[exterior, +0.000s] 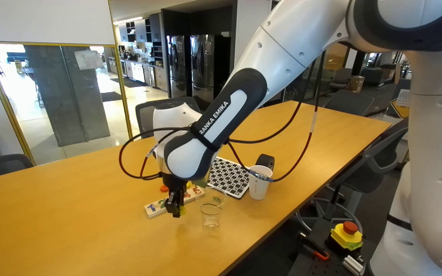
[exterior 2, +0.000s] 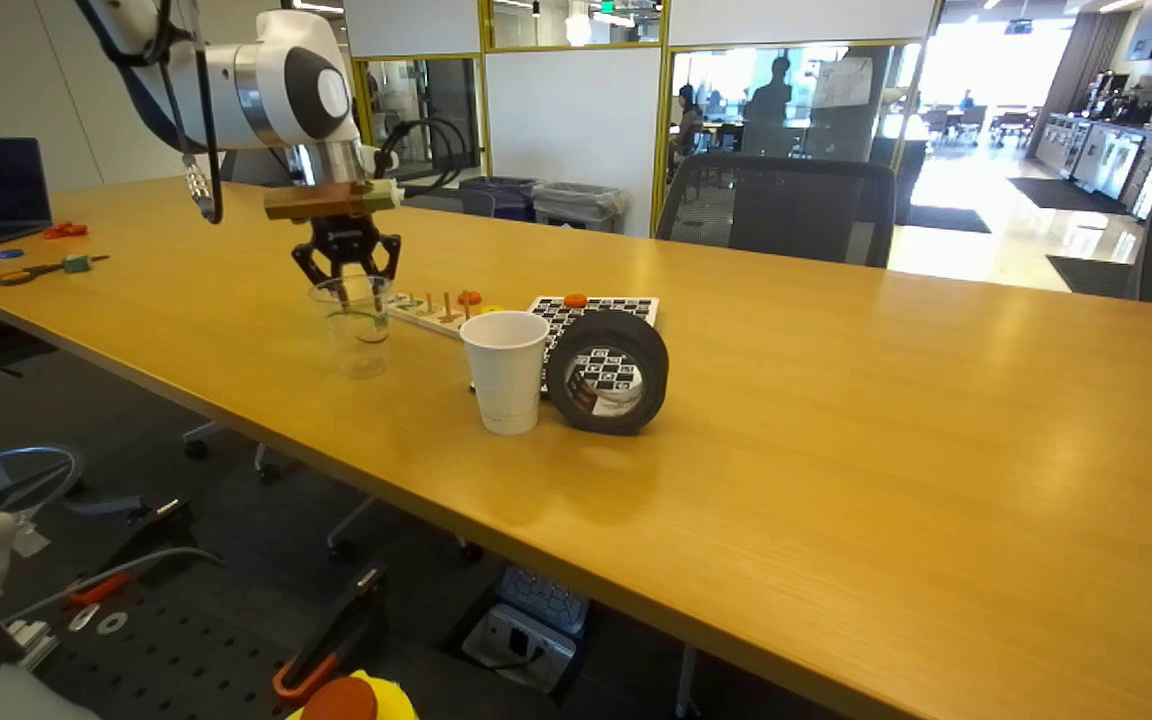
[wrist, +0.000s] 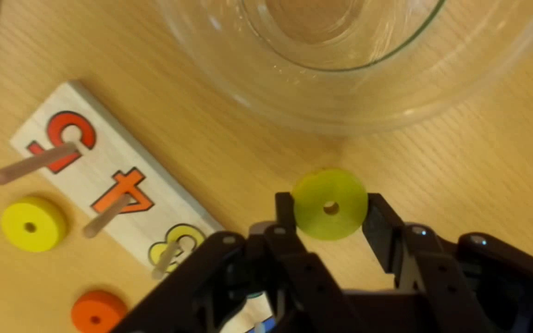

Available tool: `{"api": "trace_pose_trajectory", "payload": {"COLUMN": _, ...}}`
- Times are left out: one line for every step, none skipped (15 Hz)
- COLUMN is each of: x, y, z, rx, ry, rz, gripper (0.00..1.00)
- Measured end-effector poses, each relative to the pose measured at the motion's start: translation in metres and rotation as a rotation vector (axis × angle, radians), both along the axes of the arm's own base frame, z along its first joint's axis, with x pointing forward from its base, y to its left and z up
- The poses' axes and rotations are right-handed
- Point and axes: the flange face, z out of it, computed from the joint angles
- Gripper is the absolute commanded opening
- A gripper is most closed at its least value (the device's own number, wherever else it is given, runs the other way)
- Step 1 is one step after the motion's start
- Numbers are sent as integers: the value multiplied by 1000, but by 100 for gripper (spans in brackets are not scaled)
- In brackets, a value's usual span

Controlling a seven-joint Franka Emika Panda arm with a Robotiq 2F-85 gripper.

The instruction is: Pick up the orange and yellow objects from the table and put them in the two cups

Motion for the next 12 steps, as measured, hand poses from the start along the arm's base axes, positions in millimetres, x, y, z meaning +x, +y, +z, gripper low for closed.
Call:
{"api": "trace_pose_trajectory", "payload": {"x": 2, "y": -5, "z": 14, "rx": -2, "ry": -14, "rz": -25, "gripper": 21}}
{"api": "trace_pose_trajectory", "payload": {"x": 3, "y": -10, "z": 28, "rx": -5, "ry": -27, "rz": -53, "gripper": 21}}
{"api": "trace_pose_trajectory", "payload": {"x": 4, "y": -15, "z": 43, "rx": -7, "ry": -40, "rz": -87, "gripper": 21}}
{"api": "trace_pose_trajectory", "payload": {"x": 4, "y": -19, "z": 56, "rx": -11, "ry": -48, "rz": -123, "gripper": 21}}
{"api": "trace_pose_trajectory", "payload": {"x": 3, "y": -22, "z": 67, "rx": -17, "ry": -48, "rz": -158, "gripper": 21}}
{"api": "trace_pose_trajectory", "payload": {"x": 2, "y": -24, "z": 77, "rx": -24, "ry": -43, "rz": -192, "gripper": 21}}
{"api": "trace_pose_trajectory", "payload": {"x": 0, "y": -26, "z": 86, "rx": -33, "ry": -36, "rz": -229, "gripper": 21}}
{"api": "trace_pose_trajectory", "payload": {"x": -2, "y": -27, "z": 91, "rx": -40, "ry": -28, "rz": -260, "gripper": 21}}
{"api": "trace_pose_trajectory", "payload": {"x": -4, "y": -28, "z": 96, "rx": -49, "ry": -18, "rz": -288, "gripper": 21}}
{"api": "trace_pose_trajectory", "payload": {"x": -6, "y": -30, "z": 99, "rx": -57, "ry": -8, "rz": -315, "gripper": 21}}
{"api": "trace_pose_trajectory", "payload": {"x": -8, "y": -31, "z": 101, "rx": -65, "ry": 2, "rz": -343, "gripper": 21}}
{"api": "trace_pose_trajectory", "payload": {"x": -10, "y": -32, "z": 102, "rx": -72, "ry": 11, "rz": -374, "gripper": 21}}
